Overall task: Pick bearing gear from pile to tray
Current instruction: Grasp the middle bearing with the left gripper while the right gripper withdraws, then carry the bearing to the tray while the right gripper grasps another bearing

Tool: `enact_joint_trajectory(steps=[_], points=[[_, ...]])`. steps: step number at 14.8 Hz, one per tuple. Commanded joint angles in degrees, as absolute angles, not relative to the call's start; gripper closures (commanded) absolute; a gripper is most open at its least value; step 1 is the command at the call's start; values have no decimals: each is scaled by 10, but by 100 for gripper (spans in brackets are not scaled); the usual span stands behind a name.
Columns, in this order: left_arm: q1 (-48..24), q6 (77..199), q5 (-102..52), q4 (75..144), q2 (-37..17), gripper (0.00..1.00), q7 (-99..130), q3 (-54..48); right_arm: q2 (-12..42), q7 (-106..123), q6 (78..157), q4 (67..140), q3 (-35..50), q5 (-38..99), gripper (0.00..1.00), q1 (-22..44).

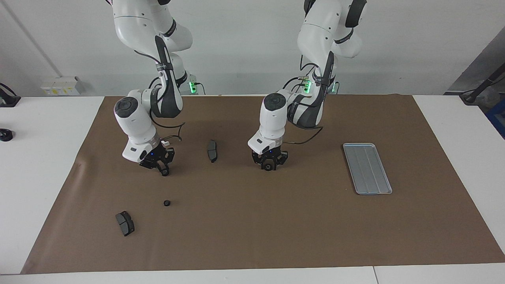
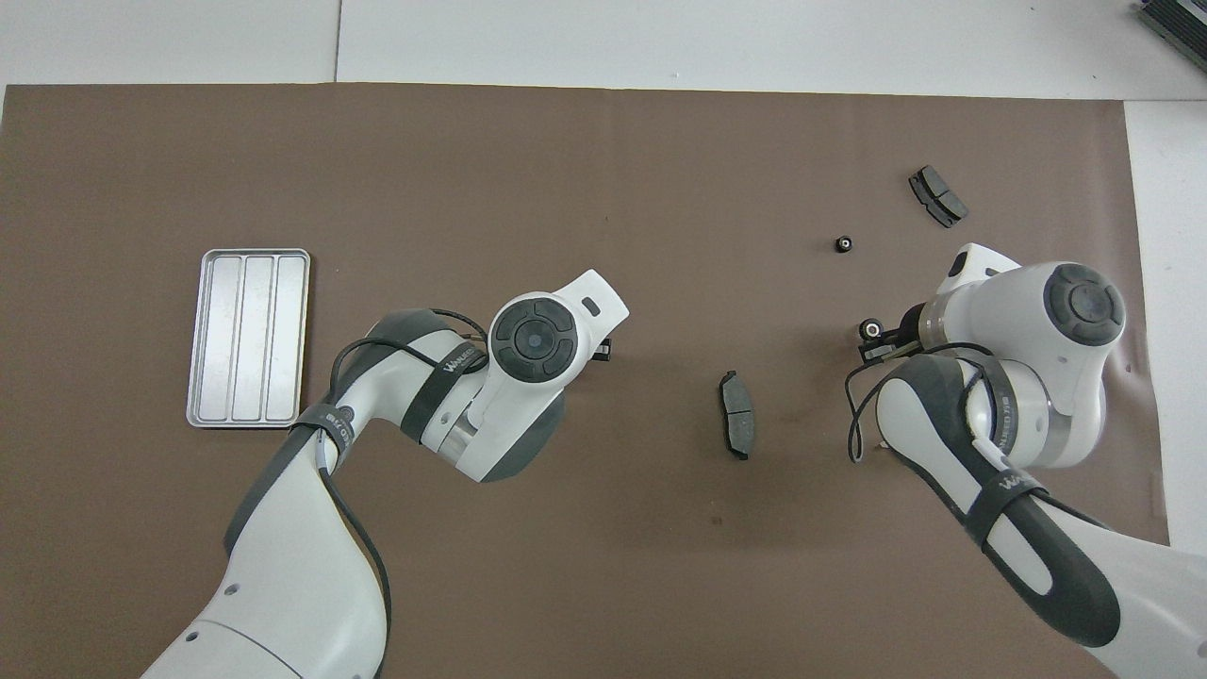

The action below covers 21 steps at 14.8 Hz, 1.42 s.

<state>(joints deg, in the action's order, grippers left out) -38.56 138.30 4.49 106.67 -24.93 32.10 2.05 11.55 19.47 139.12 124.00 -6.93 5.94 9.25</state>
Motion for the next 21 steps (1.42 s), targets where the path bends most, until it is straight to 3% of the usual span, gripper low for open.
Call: enact_joint_trajectory(steps=[1, 6, 9, 12, 15, 21], points=[[-386, 1369, 59, 1065, -244, 100, 359, 31, 92, 119, 1353, 1202, -62, 72, 100, 94], [-372, 1328, 61, 1069, -194, 100, 350, 61, 76, 16, 1251, 1123, -57, 72, 100, 114], [-302, 1303, 61, 1091, -143, 100, 280, 62, 81, -101, 1213, 1078, -55, 71, 100, 157], [-222, 1280, 61, 1111, -116, 100, 174, 61, 98, -221, 1241, 1053, -54, 72, 100, 220], [-147, 1298, 59, 1112, -119, 100, 100, 59, 150, -335, 1268, 1007, -54, 71, 100, 298], [-84, 1419, 47, 1185, -115, 100, 38, 57, 263, -459, 1410, 991, -54, 72, 100, 405]])
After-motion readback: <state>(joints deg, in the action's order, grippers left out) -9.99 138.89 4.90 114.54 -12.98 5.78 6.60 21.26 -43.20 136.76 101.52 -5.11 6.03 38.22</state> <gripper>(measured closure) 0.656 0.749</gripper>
